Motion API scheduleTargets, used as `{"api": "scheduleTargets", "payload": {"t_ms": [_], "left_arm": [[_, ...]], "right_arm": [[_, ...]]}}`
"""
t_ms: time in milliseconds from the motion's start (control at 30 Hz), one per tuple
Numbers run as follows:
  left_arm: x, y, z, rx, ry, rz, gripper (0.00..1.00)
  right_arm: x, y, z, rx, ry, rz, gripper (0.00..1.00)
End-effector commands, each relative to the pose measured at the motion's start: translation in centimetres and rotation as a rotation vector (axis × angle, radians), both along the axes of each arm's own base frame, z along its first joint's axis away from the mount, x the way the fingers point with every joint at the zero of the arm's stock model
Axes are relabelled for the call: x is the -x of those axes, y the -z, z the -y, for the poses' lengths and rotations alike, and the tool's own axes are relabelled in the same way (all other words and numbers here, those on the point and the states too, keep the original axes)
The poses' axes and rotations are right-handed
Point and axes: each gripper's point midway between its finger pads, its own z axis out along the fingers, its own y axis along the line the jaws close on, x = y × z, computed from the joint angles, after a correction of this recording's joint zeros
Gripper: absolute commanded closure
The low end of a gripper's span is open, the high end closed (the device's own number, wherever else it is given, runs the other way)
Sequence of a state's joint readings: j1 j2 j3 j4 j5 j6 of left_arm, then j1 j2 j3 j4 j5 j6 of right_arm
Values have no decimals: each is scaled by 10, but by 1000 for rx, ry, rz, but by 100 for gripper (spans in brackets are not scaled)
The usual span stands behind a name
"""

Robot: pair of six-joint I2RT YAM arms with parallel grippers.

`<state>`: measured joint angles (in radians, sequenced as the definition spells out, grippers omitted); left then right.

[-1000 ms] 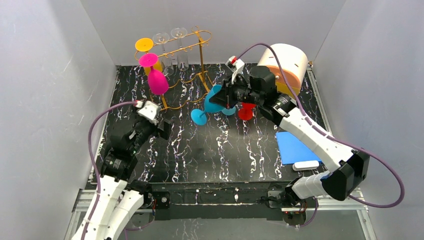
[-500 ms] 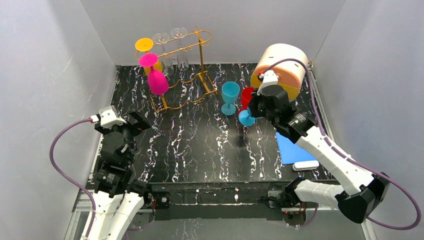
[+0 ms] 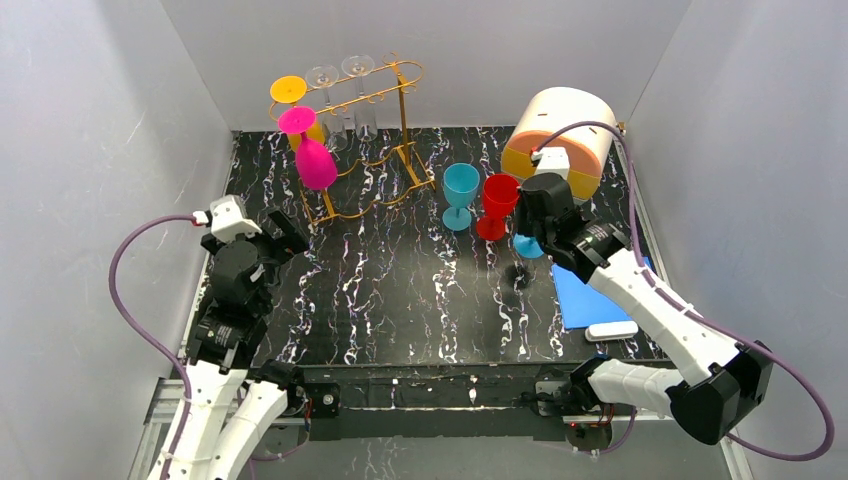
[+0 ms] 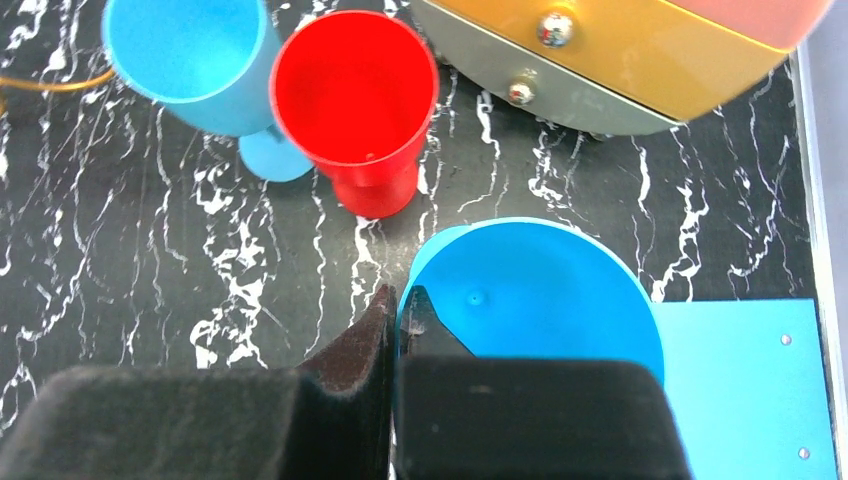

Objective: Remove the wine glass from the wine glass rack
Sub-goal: Place the wine glass at the center of the board.

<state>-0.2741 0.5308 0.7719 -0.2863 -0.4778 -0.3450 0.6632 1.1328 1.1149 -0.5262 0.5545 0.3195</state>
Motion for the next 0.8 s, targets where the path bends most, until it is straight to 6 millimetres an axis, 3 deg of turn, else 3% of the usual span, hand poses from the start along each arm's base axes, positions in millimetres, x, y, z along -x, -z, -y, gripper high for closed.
{"api": "scheduleTargets", "payload": {"t_ms": [0,200,400,567,633,767], "left_arm": [[-1,-11,10,-6,62,-27,2],[-6,-7,18,-9,102,-63,2],[-6,-6,22,-19,126,-71,2],[-8,-4,20,-44,121,-84,2],[-9,-2,19,-51,118,-95,2],[-9,-3,19,-60,123,-102,2]], "right_arm": [[-16,1,19,-61,109,5,99],[-39,19,26,-188,133,-65,99],[-54,29,31,-117,134,-53,99],[-86,54,22,-38,101,-52,99],[-89,71,17,-53,106,-92,99],[-97,73,14,-84,117,-68,99]]}}
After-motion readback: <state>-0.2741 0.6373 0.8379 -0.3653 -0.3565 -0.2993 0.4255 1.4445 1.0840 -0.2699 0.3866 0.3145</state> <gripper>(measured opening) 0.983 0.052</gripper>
